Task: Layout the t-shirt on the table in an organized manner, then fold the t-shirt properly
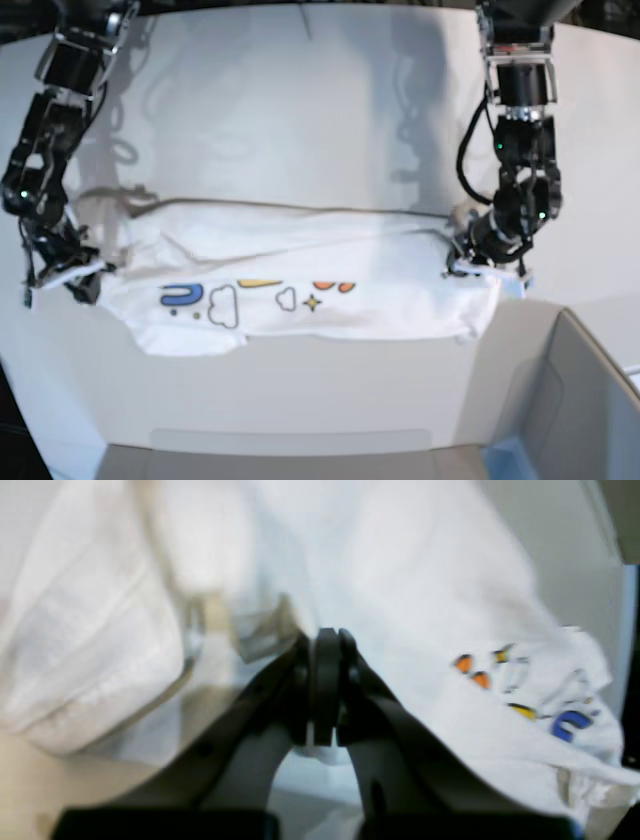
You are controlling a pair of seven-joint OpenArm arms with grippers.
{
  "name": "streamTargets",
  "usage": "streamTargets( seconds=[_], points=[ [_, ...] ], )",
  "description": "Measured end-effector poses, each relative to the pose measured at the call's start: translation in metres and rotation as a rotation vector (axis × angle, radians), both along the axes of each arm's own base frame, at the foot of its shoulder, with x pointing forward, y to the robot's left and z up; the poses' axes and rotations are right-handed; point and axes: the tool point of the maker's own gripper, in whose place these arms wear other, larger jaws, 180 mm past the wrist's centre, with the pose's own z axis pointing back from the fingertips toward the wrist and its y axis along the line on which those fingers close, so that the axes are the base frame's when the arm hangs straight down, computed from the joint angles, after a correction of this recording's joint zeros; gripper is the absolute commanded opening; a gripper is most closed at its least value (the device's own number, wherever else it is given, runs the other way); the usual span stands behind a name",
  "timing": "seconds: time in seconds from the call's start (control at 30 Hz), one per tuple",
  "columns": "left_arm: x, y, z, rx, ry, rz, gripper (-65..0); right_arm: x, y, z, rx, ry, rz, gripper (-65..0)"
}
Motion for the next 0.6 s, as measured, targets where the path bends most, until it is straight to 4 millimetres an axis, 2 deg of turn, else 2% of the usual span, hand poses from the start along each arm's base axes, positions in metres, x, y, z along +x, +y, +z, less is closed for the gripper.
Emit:
streamTargets(
  seconds=[0.1, 0.23, 0.33, 0.5, 0.6],
  points=[
    [-0.009, 0.019, 0.046, 0.025, -0.142, 0.053, -65.0, 0.004, 0.023, 0.028, -0.044, -0.086, 0.064, -65.0],
    [-0.029, 0.036, 0.087, 0.061, -0.254, 0.122, -65.0, 0.003, 0.05, 0.058, -0.077, -0.204, 0.125, -65.0],
    [-0.038, 0.041, 0.116, 0.076, -0.336, 0.145, -65.0, -0.002, 0.068, 0.092, -0.106, -0.32, 0.16, -65.0],
    [-0.051, 0.062, 0.161, 0.128, -0.461, 0.213, -65.0, -0.022, 0.094, 0.184, -0.162, -0.61, 0.207, -65.0],
    [-0.055, 0.079, 0.173, 0.07, -0.5, 0.264, -65.0, -0.034, 0.091, 0.227, -0.178, -0.769, 0.191, -65.0]
  ],
)
